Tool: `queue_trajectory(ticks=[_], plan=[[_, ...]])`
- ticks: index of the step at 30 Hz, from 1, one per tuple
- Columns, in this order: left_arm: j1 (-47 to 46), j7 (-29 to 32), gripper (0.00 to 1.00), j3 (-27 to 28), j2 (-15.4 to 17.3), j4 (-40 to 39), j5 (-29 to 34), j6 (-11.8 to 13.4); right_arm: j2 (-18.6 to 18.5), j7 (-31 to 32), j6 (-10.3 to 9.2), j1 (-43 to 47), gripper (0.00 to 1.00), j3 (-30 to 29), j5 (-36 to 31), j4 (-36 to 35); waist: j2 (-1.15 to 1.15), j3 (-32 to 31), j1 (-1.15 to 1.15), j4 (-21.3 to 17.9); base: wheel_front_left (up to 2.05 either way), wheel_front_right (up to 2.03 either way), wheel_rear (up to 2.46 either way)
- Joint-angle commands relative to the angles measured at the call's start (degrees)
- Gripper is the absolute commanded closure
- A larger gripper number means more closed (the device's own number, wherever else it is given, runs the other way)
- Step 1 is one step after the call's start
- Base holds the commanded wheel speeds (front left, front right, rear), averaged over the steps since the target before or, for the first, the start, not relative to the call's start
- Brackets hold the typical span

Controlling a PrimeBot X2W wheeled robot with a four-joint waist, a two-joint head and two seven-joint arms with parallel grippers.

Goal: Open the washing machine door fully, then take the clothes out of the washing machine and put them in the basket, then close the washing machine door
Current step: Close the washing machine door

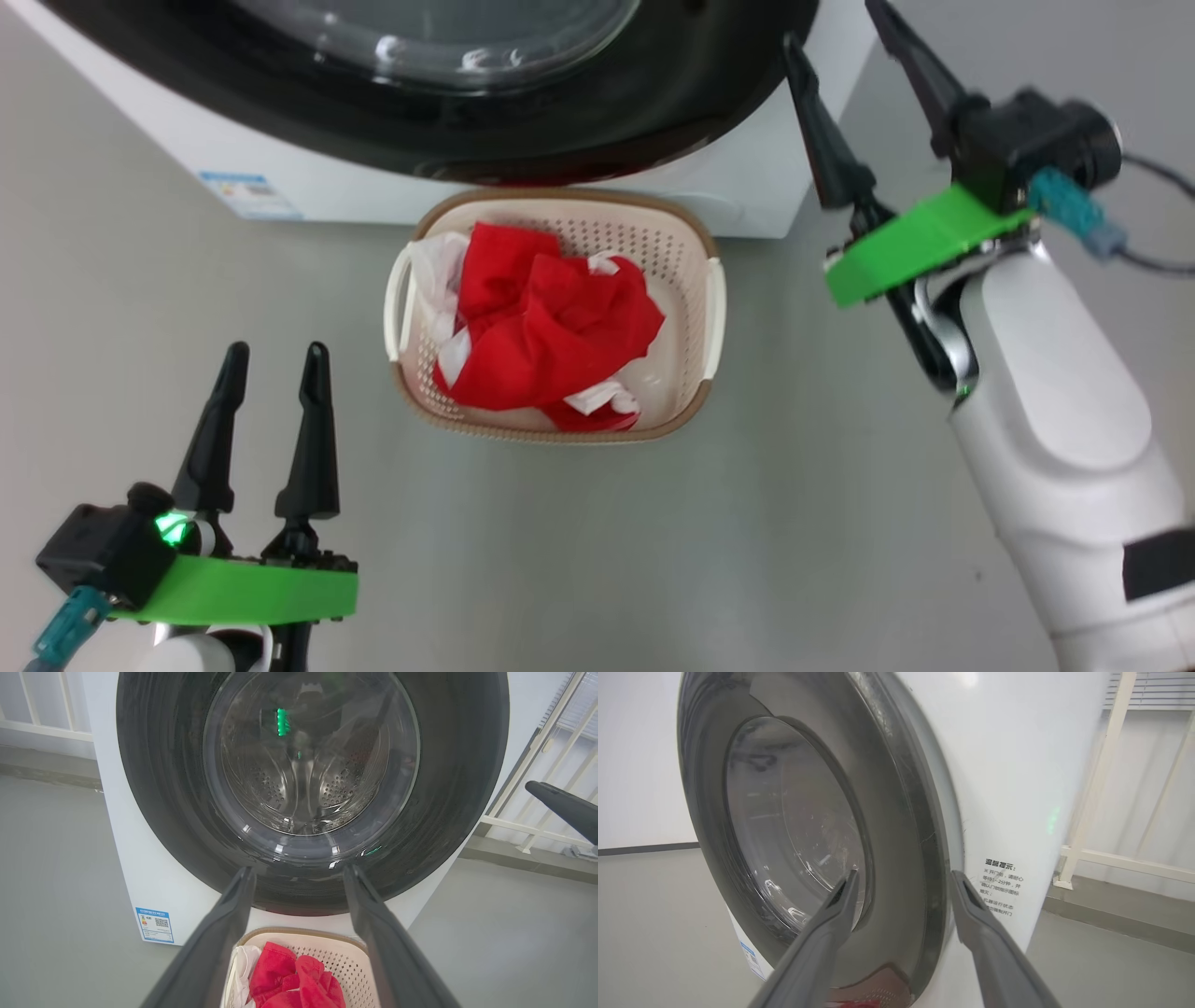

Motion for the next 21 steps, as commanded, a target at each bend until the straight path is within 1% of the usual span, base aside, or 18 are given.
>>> queue_trajectory(ticks=[1, 9, 17, 21], plan=[[0.39, -0.43, 0.00, 2.19, 1.08, -1.52, 0.09, -0.37, 1.14, -0.35, -0.06, 1.75, 0.00, 0.39, -0.67, -2.21, 0.00, -2.28, 0.00, -2.26, 0.00, 0.00, 0.00], [2.63, -0.43, 0.00, 3.74, 1.42, -1.55, 1.14, -0.38, 1.14, -0.35, -0.06, 10.20, 0.00, -2.50, -1.84, -8.03, 0.00, -6.98, 0.00, -6.10, 0.00, 0.00, 0.00], [5.50, -0.43, 0.00, 5.65, 1.53, -1.41, 2.61, -0.38, 1.14, -0.35, -0.06, 17.40, 0.00, -6.39, -2.23, -10.28, 0.00, -11.29, 0.00, -9.60, 0.00, 0.00, 0.00], [6.68, -0.43, 0.00, 6.10, 1.71, -1.41, 4.51, -0.38, 1.14, -0.35, -0.06, 21.20, 0.00, -9.19, -2.20, -11.05, 0.00, -13.31, 0.00, -10.27, 0.00, 0.00, 0.00]])
